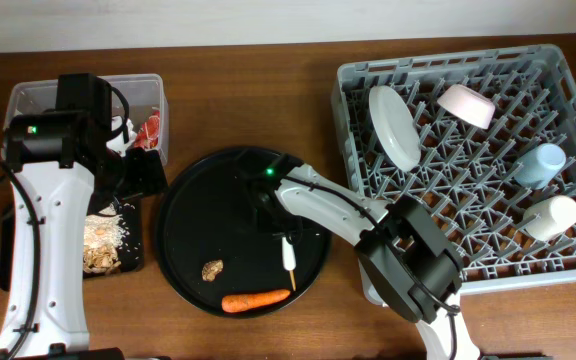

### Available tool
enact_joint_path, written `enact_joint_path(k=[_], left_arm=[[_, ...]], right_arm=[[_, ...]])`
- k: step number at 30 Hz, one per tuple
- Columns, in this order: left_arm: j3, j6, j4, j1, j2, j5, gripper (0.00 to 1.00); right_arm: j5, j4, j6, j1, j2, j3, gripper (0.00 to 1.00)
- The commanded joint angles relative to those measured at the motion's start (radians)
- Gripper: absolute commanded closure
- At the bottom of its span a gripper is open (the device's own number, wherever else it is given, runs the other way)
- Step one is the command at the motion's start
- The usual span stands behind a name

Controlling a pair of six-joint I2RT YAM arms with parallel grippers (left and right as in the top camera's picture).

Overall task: Sort waste into correct bins and load items into the dishwasher rack
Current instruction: 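Carry the fork into the rack with the right gripper and release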

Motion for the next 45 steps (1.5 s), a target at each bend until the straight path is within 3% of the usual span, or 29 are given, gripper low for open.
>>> enact_joint_path(k=[1,4,7,20,27,37,41,45], left_arm=[[-0.003,-0.013,-0.002,0.003,-0.003,-0.010,0.13],[-0.003,-0.013,-0.001,0.003,-0.003,-0.011,0.13],[-0.003,-0.013,-0.001,0.003,-0.003,-0.011,0.13],[-0.003,-0.013,-0.002,0.003,-0.003,-0.011,0.13],[-0.003,-0.013,-0.002,0.003,-0.003,-0.011,0.13],[-0.003,-0.013,-0.002,0.003,-0.003,-0.010,0.13],[-0.003,-0.013,-0.002,0.003,-0.003,-0.010,0.13],[-0.003,-0.013,-0.005,0.003,-0.003,-0.010,0.13]], right_arm=[[0.010,-0.004,0.004,-0.008,-0.040,0.013,0.76],[0.009,-0.005,0.004,-0.008,-0.040,0.013,0.76],[0.009,-0.008,0.004,-0.008,-0.040,0.013,0.84],[0.022,-0.039,0.004,-0.008,-0.040,0.012,0.96],[0.082,-0.090,-0.001,-0.043,-0.074,0.013,0.96],[0.110,-0.268,-0.279,-0.245,-0.422,0.013,0.96],[0.161,-0.337,-0.296,-0.322,-0.421,-0.006,0.96],[0.158,-0.287,-0.330,-0.361,-0.421,-0.105,0.96]])
